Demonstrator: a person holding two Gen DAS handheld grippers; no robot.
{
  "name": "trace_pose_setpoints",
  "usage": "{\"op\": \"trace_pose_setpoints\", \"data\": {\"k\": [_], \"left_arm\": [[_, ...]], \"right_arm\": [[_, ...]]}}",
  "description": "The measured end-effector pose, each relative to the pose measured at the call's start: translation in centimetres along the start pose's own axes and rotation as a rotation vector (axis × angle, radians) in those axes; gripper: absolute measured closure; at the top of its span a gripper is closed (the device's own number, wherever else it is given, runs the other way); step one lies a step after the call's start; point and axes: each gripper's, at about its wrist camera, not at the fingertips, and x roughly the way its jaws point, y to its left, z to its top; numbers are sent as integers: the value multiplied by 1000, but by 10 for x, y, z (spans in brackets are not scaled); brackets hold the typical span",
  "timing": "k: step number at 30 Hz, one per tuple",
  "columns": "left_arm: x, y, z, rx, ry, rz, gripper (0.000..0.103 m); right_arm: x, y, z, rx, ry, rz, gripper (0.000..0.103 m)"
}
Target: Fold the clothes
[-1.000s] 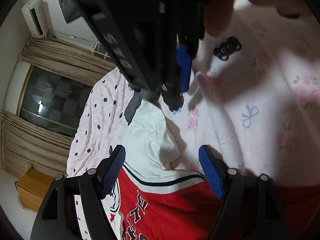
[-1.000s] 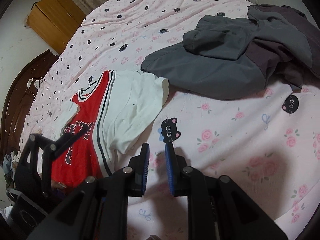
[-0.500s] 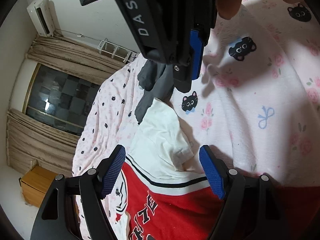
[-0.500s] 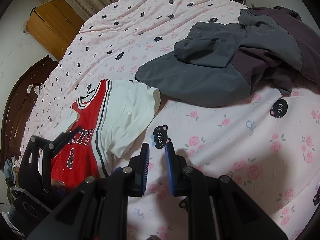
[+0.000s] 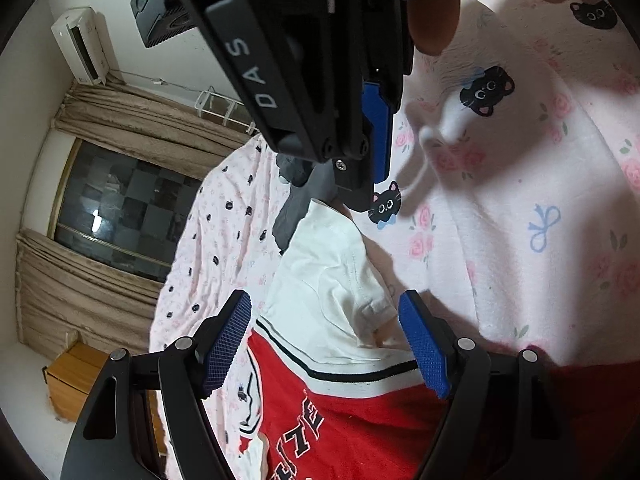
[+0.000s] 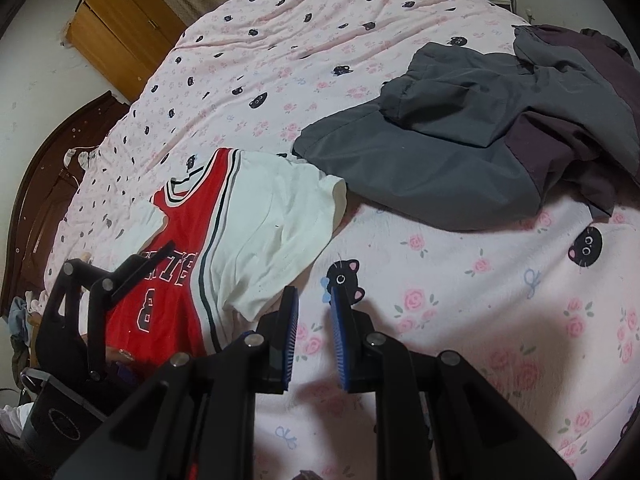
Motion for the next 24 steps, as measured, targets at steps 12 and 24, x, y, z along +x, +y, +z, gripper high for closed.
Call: {"op": "trace_pose_setpoints", "data": {"k": [12,24], "left_arm": [[19,5,-2,-24,13,-131,32],[16,-9,-5,-40,19,-181,90]], "right_arm": [[10,-1,2,5,17,-11,71],[12,-7,8,43,0,-6,71]]}}
